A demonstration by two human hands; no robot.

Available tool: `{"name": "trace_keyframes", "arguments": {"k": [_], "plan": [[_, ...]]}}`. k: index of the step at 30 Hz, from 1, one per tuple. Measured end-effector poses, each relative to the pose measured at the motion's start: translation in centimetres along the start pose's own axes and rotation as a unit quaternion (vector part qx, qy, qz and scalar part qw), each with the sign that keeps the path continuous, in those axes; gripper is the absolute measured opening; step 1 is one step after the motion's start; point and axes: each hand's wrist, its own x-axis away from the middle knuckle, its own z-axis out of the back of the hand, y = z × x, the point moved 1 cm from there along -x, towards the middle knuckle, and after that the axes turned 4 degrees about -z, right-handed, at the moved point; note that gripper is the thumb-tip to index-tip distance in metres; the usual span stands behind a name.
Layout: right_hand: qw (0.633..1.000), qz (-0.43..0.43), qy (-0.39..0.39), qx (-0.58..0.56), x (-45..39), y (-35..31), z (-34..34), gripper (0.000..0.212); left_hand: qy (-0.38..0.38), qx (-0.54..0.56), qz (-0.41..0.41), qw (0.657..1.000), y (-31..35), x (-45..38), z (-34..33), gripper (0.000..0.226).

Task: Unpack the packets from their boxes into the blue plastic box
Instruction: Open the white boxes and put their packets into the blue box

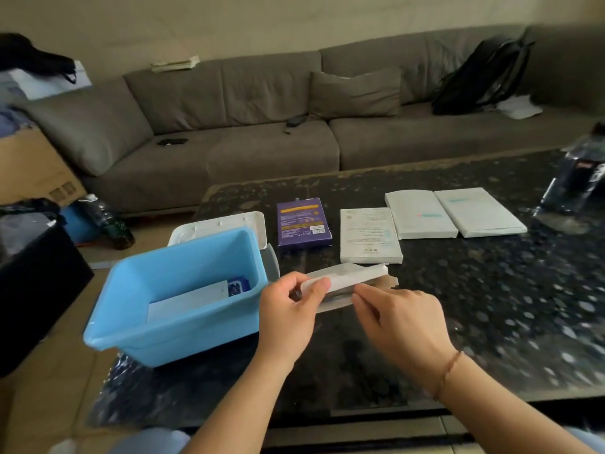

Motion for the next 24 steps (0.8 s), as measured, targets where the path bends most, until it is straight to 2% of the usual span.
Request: {"name": "trace_keyframes", "arguments": {"k": [5, 7, 11, 17, 20, 24], "plan": [[0.994, -0.042, -0.072, 0.066, -1.5, -1.4, -0.3, 0.021, -0.006, 0.001, -0.015, 1.000, 0.2, -0.2, 0.0, 0.014], [0.990, -0.060, -0.119, 0.052, -1.5, -1.6, -0.7, 0.022, -0.006, 0.000, -0.013, 1.000, 0.2, -0.3, 0.0, 0.013], [0.986, -0.064, -0.149, 0.043, -1.6, -1.6, -1.1, 0.027, -0.011, -0.002, -0.005, 1.000, -0.1, -0.1, 0.1, 0.013], [0.996, -0.012, -0.055, 0.065, 0.7, -0.7, -1.7, 0.026, -0.010, 0.004, 0.000, 1.000, -0.6, 0.0, 0.1, 0.013], [0.999, 0.019, -0.021, 0.036, 2.6, 0.4, -1.4, 0.030, -0.015, 0.004, 0.001, 1.000, -1.0, 0.2, 0.1, 0.015], [0.997, 0.043, 0.063, -0.012, 3.9, 1.4, -0.5, 0.032, -0.039, -0.004, -0.003, 0.999, -1.2, 0.7, 0.0, 0.013]]}}
